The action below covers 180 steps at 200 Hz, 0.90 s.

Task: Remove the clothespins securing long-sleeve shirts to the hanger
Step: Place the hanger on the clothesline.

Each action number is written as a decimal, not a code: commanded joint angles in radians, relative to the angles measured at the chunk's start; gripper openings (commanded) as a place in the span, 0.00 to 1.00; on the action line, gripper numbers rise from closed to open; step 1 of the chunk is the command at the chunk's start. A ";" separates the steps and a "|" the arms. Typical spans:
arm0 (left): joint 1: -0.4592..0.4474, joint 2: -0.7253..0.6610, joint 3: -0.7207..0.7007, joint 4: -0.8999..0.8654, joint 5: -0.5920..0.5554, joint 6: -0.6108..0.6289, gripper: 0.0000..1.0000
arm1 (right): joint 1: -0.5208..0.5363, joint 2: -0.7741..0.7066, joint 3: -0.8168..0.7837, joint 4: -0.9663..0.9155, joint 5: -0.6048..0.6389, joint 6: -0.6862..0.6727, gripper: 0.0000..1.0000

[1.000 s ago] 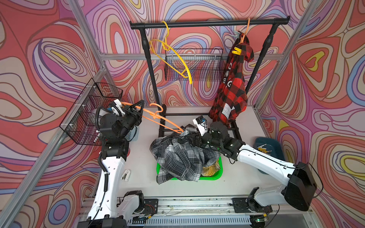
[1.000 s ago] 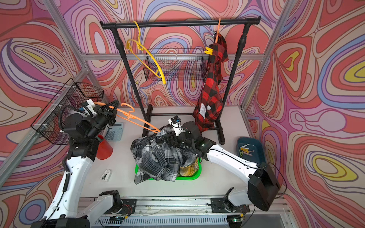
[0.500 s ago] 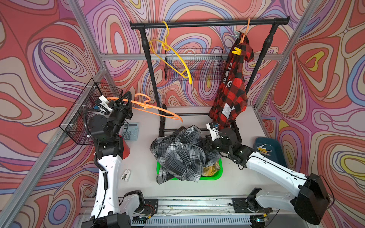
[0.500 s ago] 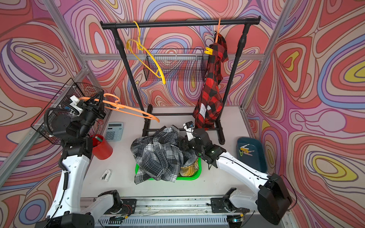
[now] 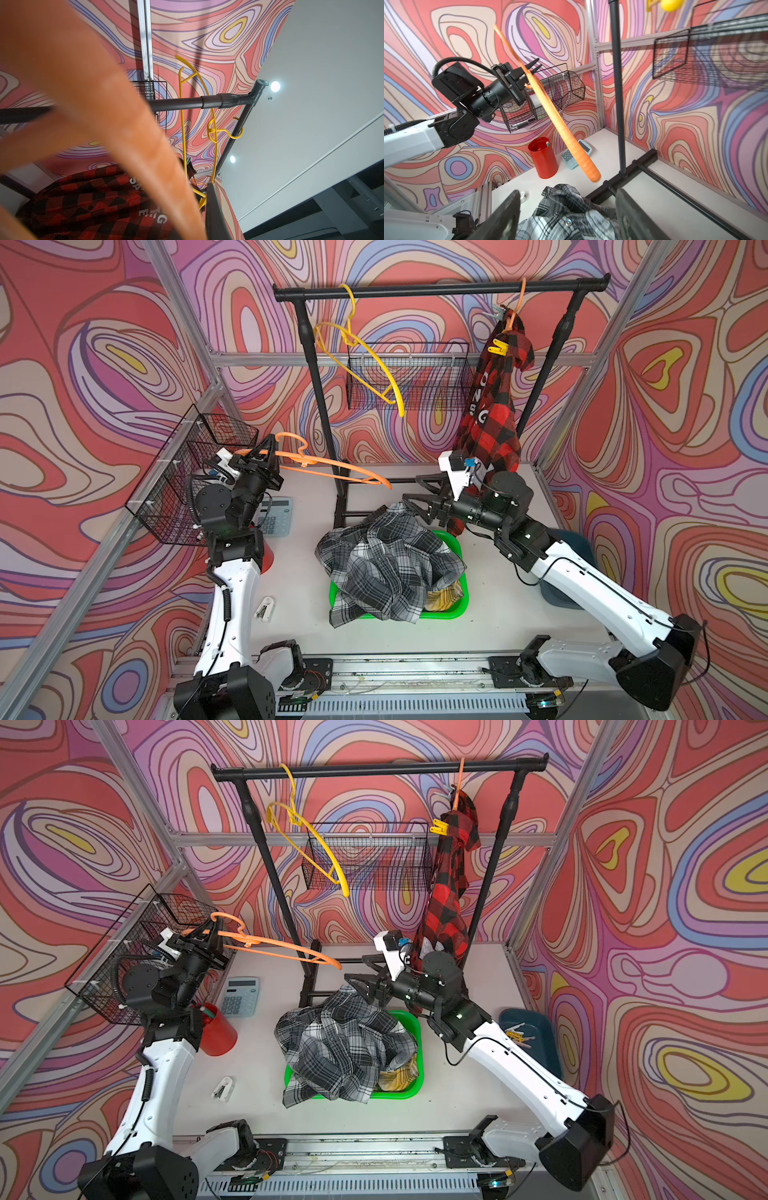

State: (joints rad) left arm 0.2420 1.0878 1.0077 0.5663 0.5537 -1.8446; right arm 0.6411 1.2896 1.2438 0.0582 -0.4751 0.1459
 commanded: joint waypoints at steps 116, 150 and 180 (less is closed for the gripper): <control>0.004 -0.006 0.019 0.076 0.044 -0.033 0.00 | 0.050 0.376 0.298 0.112 -0.140 -0.039 0.72; 0.004 -0.007 0.008 0.078 0.046 -0.037 0.00 | 0.066 0.423 0.345 0.110 -0.156 -0.035 0.70; 0.005 0.002 0.012 0.092 0.051 -0.045 0.00 | 0.075 0.438 0.358 0.109 -0.158 -0.034 0.47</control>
State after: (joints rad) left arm 0.2424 1.0882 1.0077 0.5758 0.5800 -1.8595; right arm 0.7067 1.7088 1.5734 0.1585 -0.6170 0.1135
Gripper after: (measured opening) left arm 0.060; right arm 0.576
